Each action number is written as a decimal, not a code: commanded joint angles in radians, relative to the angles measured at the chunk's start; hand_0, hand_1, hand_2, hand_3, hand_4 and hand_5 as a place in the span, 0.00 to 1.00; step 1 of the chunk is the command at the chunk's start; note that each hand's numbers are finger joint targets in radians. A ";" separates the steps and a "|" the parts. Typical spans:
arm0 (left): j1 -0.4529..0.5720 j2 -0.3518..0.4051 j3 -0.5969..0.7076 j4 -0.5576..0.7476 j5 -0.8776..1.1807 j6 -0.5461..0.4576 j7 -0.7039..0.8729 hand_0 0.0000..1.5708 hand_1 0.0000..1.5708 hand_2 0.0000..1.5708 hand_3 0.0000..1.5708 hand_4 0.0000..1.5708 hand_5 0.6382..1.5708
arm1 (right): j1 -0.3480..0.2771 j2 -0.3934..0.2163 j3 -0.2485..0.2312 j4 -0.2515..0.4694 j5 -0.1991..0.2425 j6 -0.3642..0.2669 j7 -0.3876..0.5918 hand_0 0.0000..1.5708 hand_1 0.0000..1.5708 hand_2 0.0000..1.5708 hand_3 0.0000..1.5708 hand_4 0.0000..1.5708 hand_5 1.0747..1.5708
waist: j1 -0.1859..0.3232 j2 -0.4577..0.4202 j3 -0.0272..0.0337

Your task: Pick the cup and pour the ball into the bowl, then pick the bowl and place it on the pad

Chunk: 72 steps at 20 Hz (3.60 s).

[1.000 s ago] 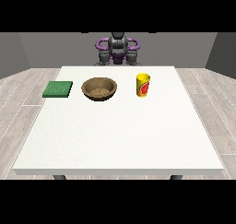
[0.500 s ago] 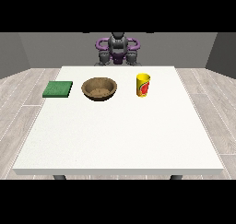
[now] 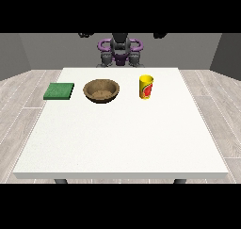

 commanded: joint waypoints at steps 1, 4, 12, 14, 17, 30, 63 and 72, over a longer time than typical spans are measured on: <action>-0.141 0.088 0.099 0.113 -0.040 0.003 -0.092 0.00 0.00 0.00 0.00 0.00 0.89 | -0.020 0.016 0.015 -0.033 -0.015 0.036 -0.069 0.00 0.00 0.00 0.00 0.00 1.00 | -0.081 0.137 0.0001; -0.187 0.108 0.110 0.179 -0.075 0.021 -0.134 0.00 0.00 0.00 0.00 0.00 0.87 | -0.058 -0.019 -0.064 -0.033 -0.065 0.092 -0.069 0.00 0.00 0.00 0.00 0.00 0.99 | -0.097 0.162 0.0002; -0.004 0.045 0.119 0.440 -0.113 -0.044 -0.526 0.00 0.00 0.00 0.00 0.00 0.82 | -0.013 -0.076 -0.127 -0.131 -0.084 0.150 -0.080 0.00 0.00 0.00 0.00 0.00 0.99 | -0.104 0.219 -0.0004; -0.019 0.035 0.104 0.535 -0.131 -0.059 -0.594 0.00 0.00 0.00 0.00 0.00 0.82 | -0.029 -0.043 -0.126 -0.125 -0.054 0.116 -0.051 0.00 0.00 0.00 0.00 0.00 0.99 | -0.077 0.194 -0.0005; -0.050 0.082 0.149 0.666 -0.103 -0.113 -0.657 0.00 0.00 0.00 0.00 0.00 0.82 | -0.077 -0.066 -0.170 -0.174 -0.072 0.127 0.068 0.00 0.00 0.00 0.00 0.00 0.99 | -0.083 0.172 -0.0008; -0.123 0.085 0.190 1.000 -0.119 -0.099 -0.891 0.00 0.00 0.00 0.00 0.00 0.84 | 0.077 -0.141 -0.316 -0.258 -0.231 0.283 -0.005 0.00 0.00 0.00 0.00 0.00 0.99 | -0.145 0.188 -0.0006; -0.393 0.113 -0.062 1.210 -0.605 0.569 -0.729 0.89 0.89 1.00 1.00 0.69 0.97 | 0.127 -0.246 -0.524 -0.180 -0.440 0.445 -0.001 0.00 0.00 0.00 0.00 0.16 0.98 | -0.185 0.096 0.0016; -0.562 0.074 -0.145 1.284 -0.784 0.718 -0.451 0.91 0.91 1.00 1.00 0.64 0.99 | 0.140 -0.246 -0.534 -0.125 -0.446 0.518 -0.088 0.00 0.00 0.00 0.00 0.21 0.99 | -0.235 0.131 0.0007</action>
